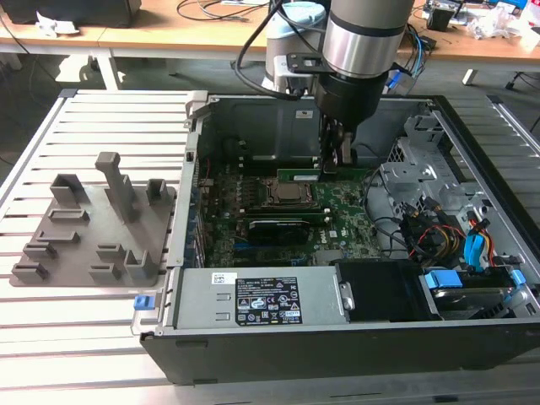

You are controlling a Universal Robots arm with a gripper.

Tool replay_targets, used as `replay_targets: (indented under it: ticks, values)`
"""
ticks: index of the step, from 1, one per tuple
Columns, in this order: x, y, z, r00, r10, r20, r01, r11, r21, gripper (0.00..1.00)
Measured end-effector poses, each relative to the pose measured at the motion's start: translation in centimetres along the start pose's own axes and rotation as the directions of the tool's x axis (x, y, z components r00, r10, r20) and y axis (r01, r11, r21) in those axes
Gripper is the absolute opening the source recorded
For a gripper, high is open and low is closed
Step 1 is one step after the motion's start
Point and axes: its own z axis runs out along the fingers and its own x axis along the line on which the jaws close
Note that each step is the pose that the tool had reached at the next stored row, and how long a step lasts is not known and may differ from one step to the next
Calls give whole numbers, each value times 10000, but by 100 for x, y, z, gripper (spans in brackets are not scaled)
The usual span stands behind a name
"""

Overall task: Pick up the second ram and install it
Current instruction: 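Insert the second ram into the second slot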

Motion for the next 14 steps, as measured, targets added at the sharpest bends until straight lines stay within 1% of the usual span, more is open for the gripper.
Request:
replay_targets:
  ticks: [9, 14]
  values:
    - [1, 0, 64, 10000, 0, 0, 0, 10000, 0, 14]
    - [2, -1, 137, 10000, 0, 0, 0, 10000, 0, 14]
